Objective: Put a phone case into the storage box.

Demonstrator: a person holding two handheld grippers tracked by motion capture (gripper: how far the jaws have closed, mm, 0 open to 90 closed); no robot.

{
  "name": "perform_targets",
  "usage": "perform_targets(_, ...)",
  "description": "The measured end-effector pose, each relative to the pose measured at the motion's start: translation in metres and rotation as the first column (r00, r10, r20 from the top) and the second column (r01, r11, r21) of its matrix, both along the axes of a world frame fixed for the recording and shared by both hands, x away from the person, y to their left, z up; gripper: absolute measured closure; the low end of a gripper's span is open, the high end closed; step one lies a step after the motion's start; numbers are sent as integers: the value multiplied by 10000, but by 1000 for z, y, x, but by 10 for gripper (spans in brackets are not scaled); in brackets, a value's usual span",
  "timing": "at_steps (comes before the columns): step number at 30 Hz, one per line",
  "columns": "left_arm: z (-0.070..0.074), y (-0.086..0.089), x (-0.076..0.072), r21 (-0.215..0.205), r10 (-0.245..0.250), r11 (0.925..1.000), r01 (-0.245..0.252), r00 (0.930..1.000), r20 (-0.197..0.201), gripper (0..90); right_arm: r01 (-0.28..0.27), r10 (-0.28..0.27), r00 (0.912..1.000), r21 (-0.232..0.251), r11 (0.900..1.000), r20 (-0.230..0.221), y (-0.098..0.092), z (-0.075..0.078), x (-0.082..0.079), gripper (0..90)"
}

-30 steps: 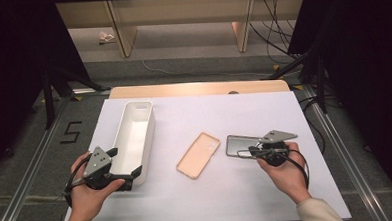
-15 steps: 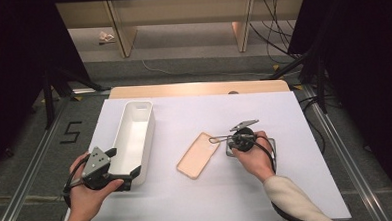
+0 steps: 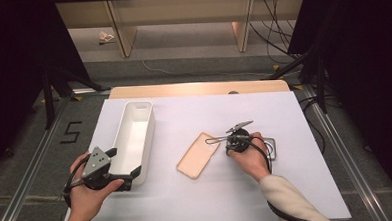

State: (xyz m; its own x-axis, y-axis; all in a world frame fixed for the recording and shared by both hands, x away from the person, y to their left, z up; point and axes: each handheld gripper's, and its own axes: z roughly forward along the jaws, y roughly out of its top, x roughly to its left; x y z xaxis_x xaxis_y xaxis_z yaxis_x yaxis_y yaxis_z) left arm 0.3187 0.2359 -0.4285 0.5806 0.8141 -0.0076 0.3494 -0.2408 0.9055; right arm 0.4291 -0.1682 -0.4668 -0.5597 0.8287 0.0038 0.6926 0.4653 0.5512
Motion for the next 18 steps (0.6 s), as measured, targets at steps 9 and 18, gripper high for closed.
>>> perform_targets(9,0,0,0,-17,6,10000,-6,10000,-12,0,-53,48,9994,-140,9999,-353,-1,-2,0,900)
perform_targets(18,0,0,0,-28,-4,10000,4,10000,-16,0,-361,322,9963,-491,9981,-794,0,1,-2,900)
